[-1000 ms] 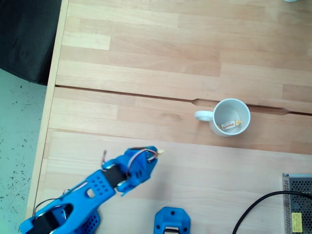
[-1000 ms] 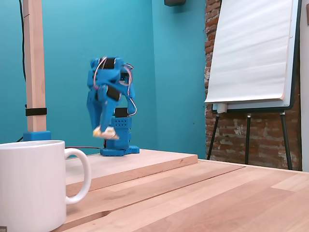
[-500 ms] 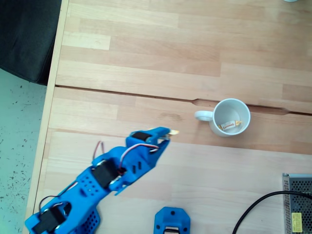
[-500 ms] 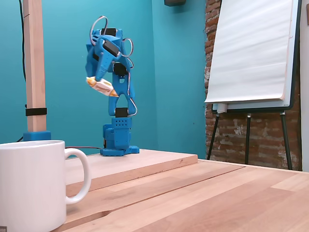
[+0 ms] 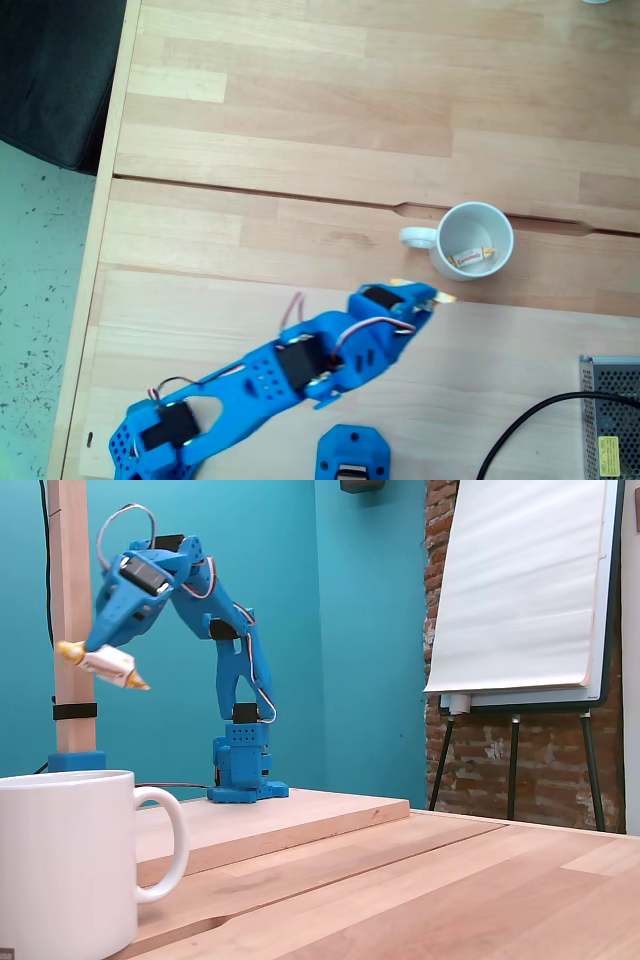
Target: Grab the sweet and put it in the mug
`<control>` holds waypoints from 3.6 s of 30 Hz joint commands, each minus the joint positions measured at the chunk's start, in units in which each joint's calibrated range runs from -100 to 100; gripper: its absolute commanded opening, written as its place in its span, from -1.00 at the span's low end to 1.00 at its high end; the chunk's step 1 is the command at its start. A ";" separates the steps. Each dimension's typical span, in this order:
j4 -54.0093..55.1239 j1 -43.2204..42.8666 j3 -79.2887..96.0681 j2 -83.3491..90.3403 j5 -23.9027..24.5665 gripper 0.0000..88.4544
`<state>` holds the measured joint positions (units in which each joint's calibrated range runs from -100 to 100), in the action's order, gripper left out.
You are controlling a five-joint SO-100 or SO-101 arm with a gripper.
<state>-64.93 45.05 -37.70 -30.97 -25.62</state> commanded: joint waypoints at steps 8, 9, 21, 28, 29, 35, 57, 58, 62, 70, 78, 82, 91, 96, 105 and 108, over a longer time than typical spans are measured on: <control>-0.31 1.79 -27.16 -20.92 -0.15 -1.00; -0.31 1.79 -29.39 -22.30 -0.05 -1.00; -0.31 -3.15 -44.55 -25.91 0.49 -1.00; 8.16 -3.51 -43.93 -30.39 0.88 -1.00; 9.69 -3.37 -43.93 -31.25 1.22 -1.00; 17.91 -2.86 -43.93 -32.88 2.25 -1.00; 29.21 0.70 -43.04 -43.12 -0.39 -1.00; 29.21 0.70 -43.30 -43.12 -0.59 -1.00; 29.12 0.63 -43.48 -43.21 -0.63 -1.00; 28.80 -1.26 -43.75 -42.95 -0.88 -1.00; 28.80 -2.93 -43.93 -42.44 -1.17 -1.00; 28.88 -2.93 -43.93 -42.44 -1.22 -1.00; 28.88 -2.93 -44.02 -42.44 -1.27 -1.00; 28.96 -2.93 -44.02 -42.44 -1.27 -0.64; 28.96 -2.86 -44.02 -42.35 -0.63 -0.34; 28.88 -2.79 -44.28 -42.26 -0.63 -0.49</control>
<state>-37.18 42.47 -78.57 -76.11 -26.35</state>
